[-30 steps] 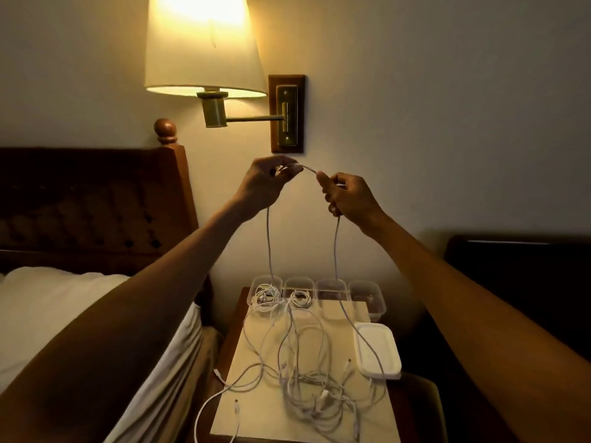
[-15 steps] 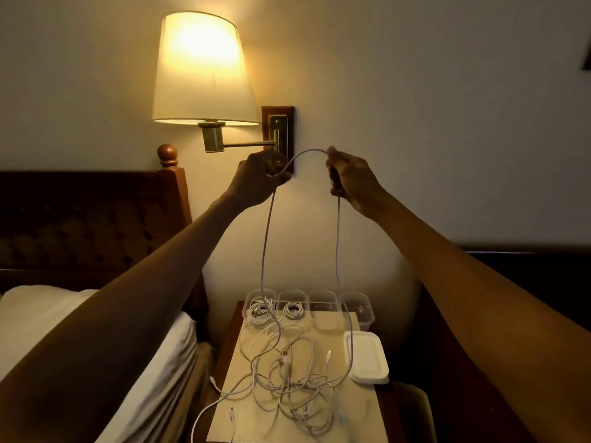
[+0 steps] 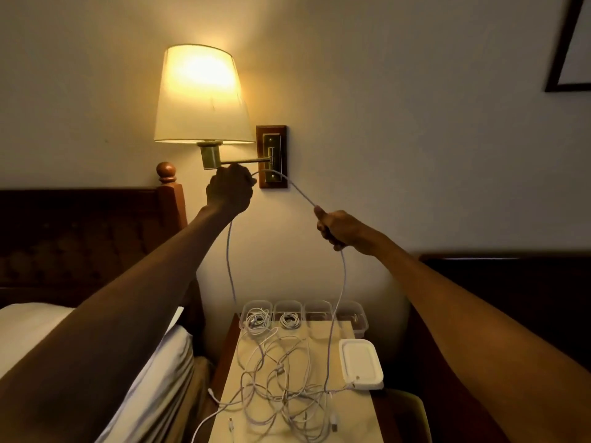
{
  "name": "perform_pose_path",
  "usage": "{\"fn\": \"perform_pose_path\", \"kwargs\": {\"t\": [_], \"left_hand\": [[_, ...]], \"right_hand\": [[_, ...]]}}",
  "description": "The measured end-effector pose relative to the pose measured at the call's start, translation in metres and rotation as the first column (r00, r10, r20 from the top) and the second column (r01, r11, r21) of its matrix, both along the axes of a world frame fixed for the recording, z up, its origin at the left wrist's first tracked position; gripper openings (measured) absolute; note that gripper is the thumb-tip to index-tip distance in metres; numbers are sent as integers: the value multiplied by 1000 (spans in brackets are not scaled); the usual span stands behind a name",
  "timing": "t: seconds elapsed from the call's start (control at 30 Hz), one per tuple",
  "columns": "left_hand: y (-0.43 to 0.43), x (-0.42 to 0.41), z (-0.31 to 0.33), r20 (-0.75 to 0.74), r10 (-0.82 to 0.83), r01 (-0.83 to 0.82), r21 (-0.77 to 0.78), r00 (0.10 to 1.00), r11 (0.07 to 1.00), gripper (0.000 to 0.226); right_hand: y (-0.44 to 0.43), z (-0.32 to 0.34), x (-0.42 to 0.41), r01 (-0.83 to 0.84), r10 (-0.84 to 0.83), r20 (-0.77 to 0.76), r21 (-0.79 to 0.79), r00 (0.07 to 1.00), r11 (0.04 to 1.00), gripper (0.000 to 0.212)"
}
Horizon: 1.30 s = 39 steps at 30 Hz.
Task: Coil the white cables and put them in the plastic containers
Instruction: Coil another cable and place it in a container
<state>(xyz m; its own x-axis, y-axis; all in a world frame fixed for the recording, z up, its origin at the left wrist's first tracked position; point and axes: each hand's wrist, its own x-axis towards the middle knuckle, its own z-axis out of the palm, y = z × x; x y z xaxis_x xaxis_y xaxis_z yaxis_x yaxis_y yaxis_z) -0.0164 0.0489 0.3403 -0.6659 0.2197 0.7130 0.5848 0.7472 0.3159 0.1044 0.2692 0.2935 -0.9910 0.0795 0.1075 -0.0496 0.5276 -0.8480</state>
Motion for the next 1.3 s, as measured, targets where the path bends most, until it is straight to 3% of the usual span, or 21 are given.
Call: {"fn": "perform_pose_path", "kwargs": {"t": [0.07,0.13,0.2,0.3,0.47,0.53,0.6,0.7,0.77,0.83,0.93,1.07,1.13,1.2,1.27,1.3], "left_hand": [[3,1,-12,44,-8,14,-129,999,992,42],[10,7,-17,-37,-133,123,-209,990,970,59],[16,14,-17,-167,-231,177,-288,958,941,43],[15,18,-8,-312,-186,76,-335,932,939,21],[0,12,5,-221,102,-127,-104,970,986,17],[-2,10,1,-152,185,-208,-157,971,965,21],[-2,12,-6,-72,142,-158,-299,987,941,37],[9,14,-13,-45,-125,102,-343,991,934,59],[13,16,-12,-120,-234,195,-268,965,943,40],[12,14,-5,-229,-212,165,-205,950,965,17],[12,14,8,-269,-83,48,-136,960,990,14],[23,15,15,-150,93,-92,15,984,996,17],[23,14,8,-87,157,-161,-46,984,986,24],[24,15,-1,-38,165,-169,-220,986,961,47],[30,19,-6,-38,6,-17,-292,999,956,70],[34,21,-8,-82,-111,80,-315,990,946,65]], "right_hand": [[-6,14,1,2,-4,-83,-19,997,1000,48],[-15,30,0,2,3,-152,34,988,999,46],[-22,39,-1,4,9,-217,60,976,998,44],[-24,41,-1,9,2,-272,38,962,999,42],[-16,15,-1,-85,84,-86,-1,993,996,41],[-14,9,-2,-114,109,-62,-68,992,991,39],[-15,15,-2,-123,90,-159,-206,983,971,37],[-19,34,-2,-144,32,-273,-402,962,904,37],[-17,42,-2,-146,21,-293,-410,956,900,37],[-12,42,-1,-148,34,-291,-381,956,913,36],[-9,32,3,-192,121,-220,-340,968,920,34],[-16,11,6,-235,238,-26,-295,971,926,40],[-18,6,7,-206,218,13,-274,976,939,42],[-18,13,7,-173,173,-25,-281,985,944,42],[-20,26,6,-177,160,-83,-288,984,941,40],[-21,32,6,-187,165,-100,-286,981,940,39]]}}
